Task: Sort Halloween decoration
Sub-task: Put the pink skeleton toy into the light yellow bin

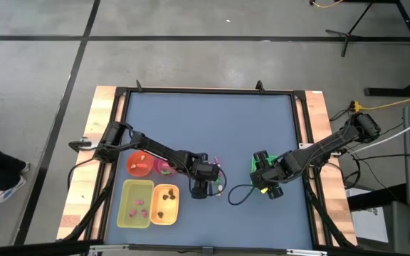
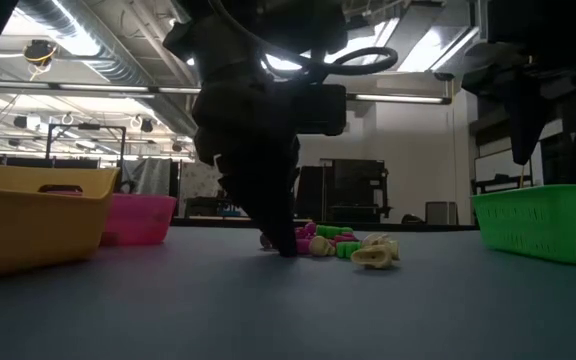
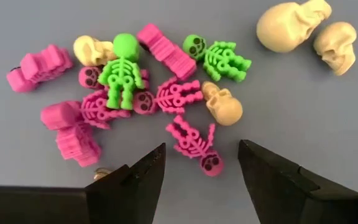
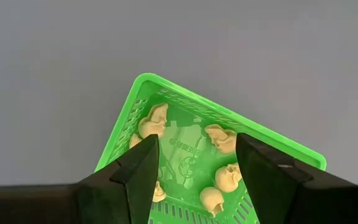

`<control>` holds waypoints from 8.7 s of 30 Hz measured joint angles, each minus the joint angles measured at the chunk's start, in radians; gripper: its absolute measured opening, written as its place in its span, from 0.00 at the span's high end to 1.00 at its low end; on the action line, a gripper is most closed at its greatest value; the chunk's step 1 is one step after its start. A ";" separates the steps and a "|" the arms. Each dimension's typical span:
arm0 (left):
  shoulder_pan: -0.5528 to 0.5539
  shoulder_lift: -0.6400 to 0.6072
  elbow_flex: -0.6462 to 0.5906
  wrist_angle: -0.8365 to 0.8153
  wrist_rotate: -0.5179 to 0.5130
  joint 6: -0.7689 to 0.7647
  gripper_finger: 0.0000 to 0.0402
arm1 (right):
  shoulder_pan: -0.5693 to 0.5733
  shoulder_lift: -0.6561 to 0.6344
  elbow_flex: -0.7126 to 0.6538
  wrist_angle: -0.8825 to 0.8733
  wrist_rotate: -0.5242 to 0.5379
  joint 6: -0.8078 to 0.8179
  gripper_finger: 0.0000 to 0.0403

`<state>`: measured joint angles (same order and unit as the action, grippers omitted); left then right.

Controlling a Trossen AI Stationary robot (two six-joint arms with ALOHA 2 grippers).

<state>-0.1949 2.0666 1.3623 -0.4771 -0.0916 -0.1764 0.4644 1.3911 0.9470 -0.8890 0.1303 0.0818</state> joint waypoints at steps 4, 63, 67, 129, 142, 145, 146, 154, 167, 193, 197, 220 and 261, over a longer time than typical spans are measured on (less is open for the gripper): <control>-0.001 0.000 0.000 -0.001 0.003 0.000 0.60 | 0.000 0.000 0.000 0.000 0.000 0.000 0.47; -0.316 -0.395 -0.001 -0.591 0.294 -0.765 0.89 | 0.000 0.000 0.000 0.009 0.000 -0.001 0.47; -0.421 -0.396 -0.001 -0.708 0.293 -0.888 0.89 | 0.000 0.000 0.000 0.042 0.000 -0.001 0.47; -0.670 -0.396 -0.001 -0.798 0.107 -1.290 0.54 | -0.322 0.456 0.001 0.830 0.146 0.109 0.47; -0.669 -0.396 -0.001 -0.793 0.102 -1.291 0.54 | -0.321 0.461 0.000 0.801 0.140 0.105 0.75; -0.670 -0.396 -0.001 -0.793 0.101 -1.290 0.54 | -0.320 0.461 0.000 0.803 0.129 0.105 0.83; -0.670 -0.396 -0.001 -0.792 0.097 -1.290 0.54 | -0.320 0.461 0.000 0.805 0.123 0.105 0.86; -0.670 -0.396 -0.001 -0.757 -0.041 -1.288 0.54 | -0.321 0.461 0.000 0.808 0.113 0.104 0.96; -0.669 -0.396 -0.001 -0.688 -0.305 -1.281 0.54 | -0.321 0.420 0.000 0.799 0.098 0.059 0.95; -0.425 -0.396 -0.001 -0.250 -0.756 -0.143 0.54 | -0.321 0.376 0.366 0.760 -0.491 0.077 0.94; -0.405 -0.396 -0.001 -0.220 -0.755 -0.063 0.54 | -0.321 0.376 0.391 0.758 -0.491 0.078 0.94; -0.401 -0.395 -0.001 -0.217 -0.752 0.004 0.78 | -0.321 0.376 0.402 0.777 -0.491 0.187 0.94; -0.401 -0.395 -0.001 -0.215 -0.752 0.001 0.90 | -0.321 0.375 0.402 0.780 -0.471 0.183 0.68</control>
<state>-0.5957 1.6714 1.3609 -0.6922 -0.8436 -0.1757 0.1432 1.7664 1.3495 -0.1093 -0.3404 0.2646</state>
